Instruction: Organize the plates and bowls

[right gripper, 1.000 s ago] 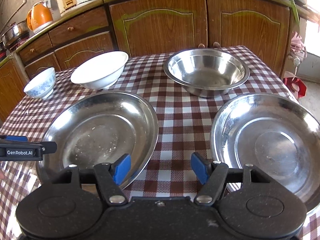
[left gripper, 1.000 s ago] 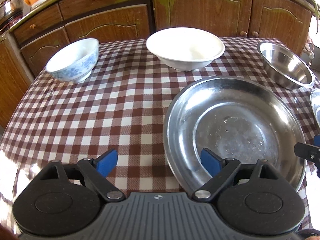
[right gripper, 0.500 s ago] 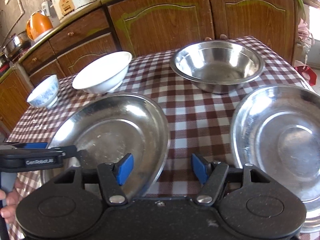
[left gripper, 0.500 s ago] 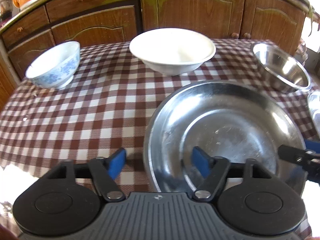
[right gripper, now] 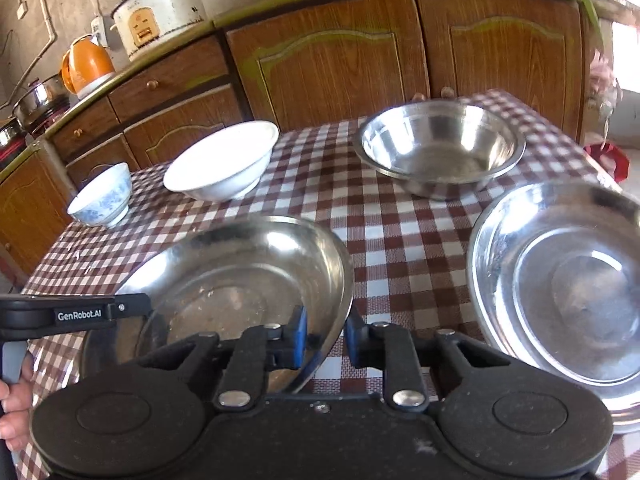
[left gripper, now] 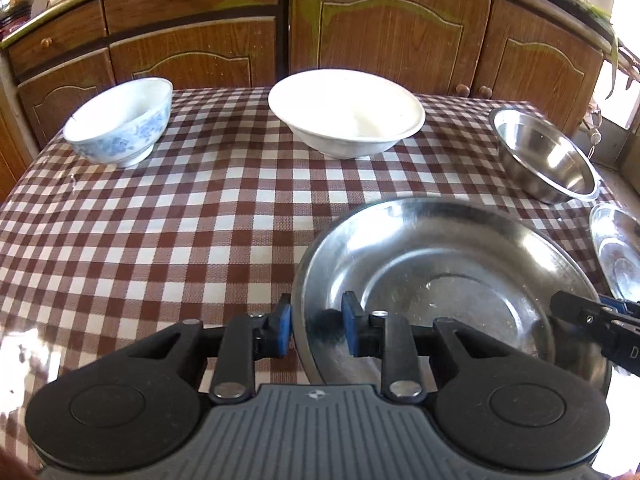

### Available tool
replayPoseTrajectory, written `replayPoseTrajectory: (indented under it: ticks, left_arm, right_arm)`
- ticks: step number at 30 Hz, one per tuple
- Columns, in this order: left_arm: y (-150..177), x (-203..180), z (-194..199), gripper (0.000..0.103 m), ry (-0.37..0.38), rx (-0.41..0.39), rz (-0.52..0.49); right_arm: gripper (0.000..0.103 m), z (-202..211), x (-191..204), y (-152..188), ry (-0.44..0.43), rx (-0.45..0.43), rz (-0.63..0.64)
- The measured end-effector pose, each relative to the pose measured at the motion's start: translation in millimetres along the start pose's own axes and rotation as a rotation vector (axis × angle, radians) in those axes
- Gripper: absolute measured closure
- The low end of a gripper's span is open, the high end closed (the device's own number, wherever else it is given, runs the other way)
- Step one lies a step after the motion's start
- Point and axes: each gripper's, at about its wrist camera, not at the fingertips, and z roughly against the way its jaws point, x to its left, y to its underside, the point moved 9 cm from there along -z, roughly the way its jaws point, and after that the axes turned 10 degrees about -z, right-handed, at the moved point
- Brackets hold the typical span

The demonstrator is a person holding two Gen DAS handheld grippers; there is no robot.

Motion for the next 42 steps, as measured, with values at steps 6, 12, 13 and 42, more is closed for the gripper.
replayPoseTrajectory:
  ticks: [6, 12, 13, 42]
  left_arm:
    - [1.8, 0.6, 22.6, 0.077, 0.003, -0.031, 0.006]
    - [3.1, -0.5, 46.3, 0.077, -0.003, -0.056, 0.000]
    - [2.7, -0.6, 51.0, 0.076, -0.006, -0.065, -0.006]
    - [23.4, 8.8, 116.3, 0.076, -0.028, -0.116, 0.012]
  right_arm:
    - [0.076, 23.6, 7.0, -3.1, -0.005, -0.043, 0.021]
    - [0.076, 50.0, 16.5, -4.3, -0.001, -0.091, 0.051]
    - [0.076, 54.0, 17.9, -4.2, -0.002, -0.097, 0.055]
    - [0.076, 127.0, 46.2, 9.2, -0.041, -0.169, 0.084]
